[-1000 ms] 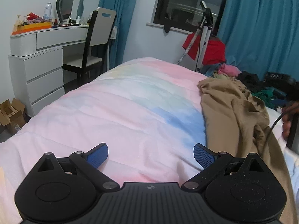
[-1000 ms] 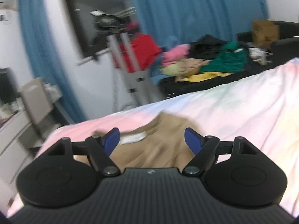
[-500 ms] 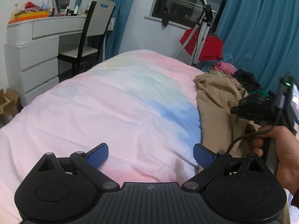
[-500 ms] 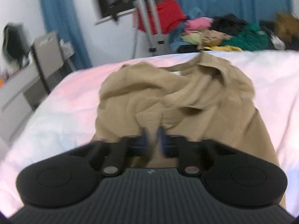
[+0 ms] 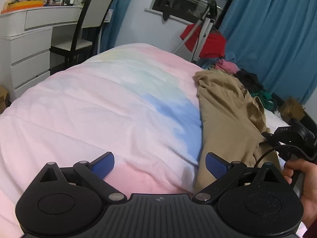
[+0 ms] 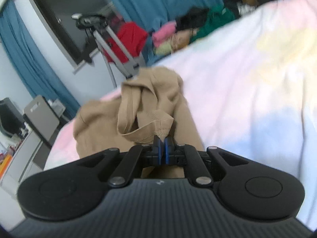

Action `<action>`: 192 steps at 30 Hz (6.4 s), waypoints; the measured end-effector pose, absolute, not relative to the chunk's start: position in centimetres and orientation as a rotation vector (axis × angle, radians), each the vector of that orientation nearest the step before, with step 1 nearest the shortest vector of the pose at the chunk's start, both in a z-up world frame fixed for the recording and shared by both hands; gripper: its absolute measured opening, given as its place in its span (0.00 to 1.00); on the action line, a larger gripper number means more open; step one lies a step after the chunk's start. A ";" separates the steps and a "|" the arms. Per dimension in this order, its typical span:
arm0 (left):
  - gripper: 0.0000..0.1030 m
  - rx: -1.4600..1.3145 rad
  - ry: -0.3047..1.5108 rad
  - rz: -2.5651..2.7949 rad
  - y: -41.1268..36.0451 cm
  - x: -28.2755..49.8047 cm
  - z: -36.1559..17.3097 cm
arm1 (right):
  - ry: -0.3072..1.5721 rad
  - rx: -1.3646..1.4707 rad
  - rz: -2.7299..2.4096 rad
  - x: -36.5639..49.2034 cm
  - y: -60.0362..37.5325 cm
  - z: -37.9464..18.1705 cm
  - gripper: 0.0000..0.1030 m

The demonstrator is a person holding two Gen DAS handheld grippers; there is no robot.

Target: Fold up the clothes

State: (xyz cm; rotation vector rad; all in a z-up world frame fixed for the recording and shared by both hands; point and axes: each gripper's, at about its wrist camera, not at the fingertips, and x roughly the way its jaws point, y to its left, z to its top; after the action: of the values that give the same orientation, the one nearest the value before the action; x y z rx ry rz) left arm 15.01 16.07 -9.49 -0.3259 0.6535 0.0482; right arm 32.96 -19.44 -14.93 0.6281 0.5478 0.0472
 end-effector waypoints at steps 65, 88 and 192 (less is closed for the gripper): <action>0.03 0.409 0.743 -0.397 1.2 -4.9 -3.4 | 0.650 0.616 0.243 7.4 -24.5 -7.8 0.77; 0.81 -0.446 0.950 -0.466 11.3 2.8 -7.1 | 0.823 0.931 0.294 4.4 -26.3 -12.9 0.77; 0.07 -0.397 0.716 -0.255 8.9 25.0 -10.3 | 0.744 0.469 0.201 25.0 -23.4 -13.7 0.07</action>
State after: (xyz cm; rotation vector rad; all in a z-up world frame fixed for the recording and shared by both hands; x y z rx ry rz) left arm 25.01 8.89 -10.26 -0.3971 0.7160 -0.2548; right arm 25.03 -23.37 -13.72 0.4692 0.7437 0.2008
